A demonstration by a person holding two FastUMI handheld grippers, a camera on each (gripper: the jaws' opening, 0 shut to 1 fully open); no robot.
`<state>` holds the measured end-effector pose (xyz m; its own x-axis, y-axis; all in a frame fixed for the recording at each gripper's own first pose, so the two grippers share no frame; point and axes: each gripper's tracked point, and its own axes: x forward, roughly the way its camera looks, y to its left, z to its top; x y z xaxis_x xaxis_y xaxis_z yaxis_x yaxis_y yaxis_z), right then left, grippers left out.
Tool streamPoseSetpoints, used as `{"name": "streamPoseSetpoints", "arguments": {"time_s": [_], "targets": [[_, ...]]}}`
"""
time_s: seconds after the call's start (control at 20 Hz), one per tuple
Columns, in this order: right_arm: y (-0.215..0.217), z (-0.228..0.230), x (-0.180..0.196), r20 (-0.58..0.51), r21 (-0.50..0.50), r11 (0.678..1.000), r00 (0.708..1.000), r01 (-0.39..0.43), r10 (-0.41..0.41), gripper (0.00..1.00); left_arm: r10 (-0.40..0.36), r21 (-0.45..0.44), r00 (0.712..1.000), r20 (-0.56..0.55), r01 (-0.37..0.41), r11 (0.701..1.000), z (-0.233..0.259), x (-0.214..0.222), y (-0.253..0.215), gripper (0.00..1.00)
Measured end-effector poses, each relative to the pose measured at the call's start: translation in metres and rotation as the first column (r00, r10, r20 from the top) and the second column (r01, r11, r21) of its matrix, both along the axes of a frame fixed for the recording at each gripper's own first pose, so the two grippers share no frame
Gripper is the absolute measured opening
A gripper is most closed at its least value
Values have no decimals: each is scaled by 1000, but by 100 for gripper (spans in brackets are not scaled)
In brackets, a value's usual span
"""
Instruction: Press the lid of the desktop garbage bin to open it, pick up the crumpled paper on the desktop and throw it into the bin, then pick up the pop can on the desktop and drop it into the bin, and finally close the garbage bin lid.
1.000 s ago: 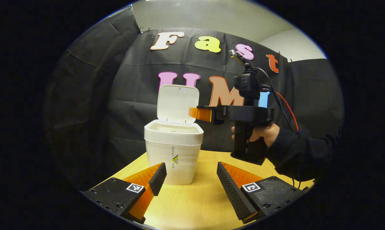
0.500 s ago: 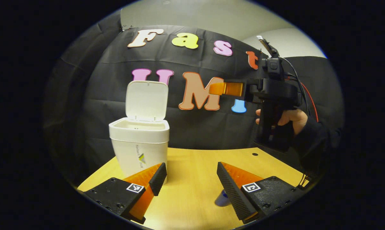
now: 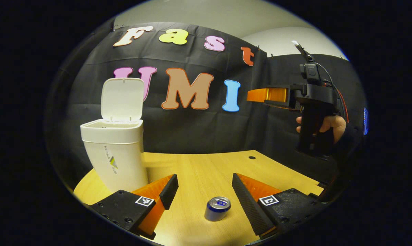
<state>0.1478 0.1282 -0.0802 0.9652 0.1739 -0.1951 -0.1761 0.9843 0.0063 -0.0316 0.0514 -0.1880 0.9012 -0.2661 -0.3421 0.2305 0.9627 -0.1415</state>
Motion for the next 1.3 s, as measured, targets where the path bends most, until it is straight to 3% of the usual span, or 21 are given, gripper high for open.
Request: {"name": "streamPoseSetpoints", "arguments": {"time_s": [0.2, 0.45, 0.75, 1.3], "targets": [[-42, -32, -25, -61, -13, 998, 996, 68, -69, 100, -31, 28, 999, -44, 32, 999, -29, 1, -16, 95], [-77, -89, -56, -185, -16, 991, 974, 133, -133, 96, -45, 49, 992, -117, 51, 997, -75, 8, -29, 96], [-92, -134, -80, -286, -32, 987, 945, 159, -162, 96, -72, 76, 978, -195, 88, 993, -126, 11, -40, 96], [-92, -182, -110, -405, -58, 987, 900, 152, -162, 96, -63, 63, 953, -297, 85, 994, -184, 10, -44, 96]]}}
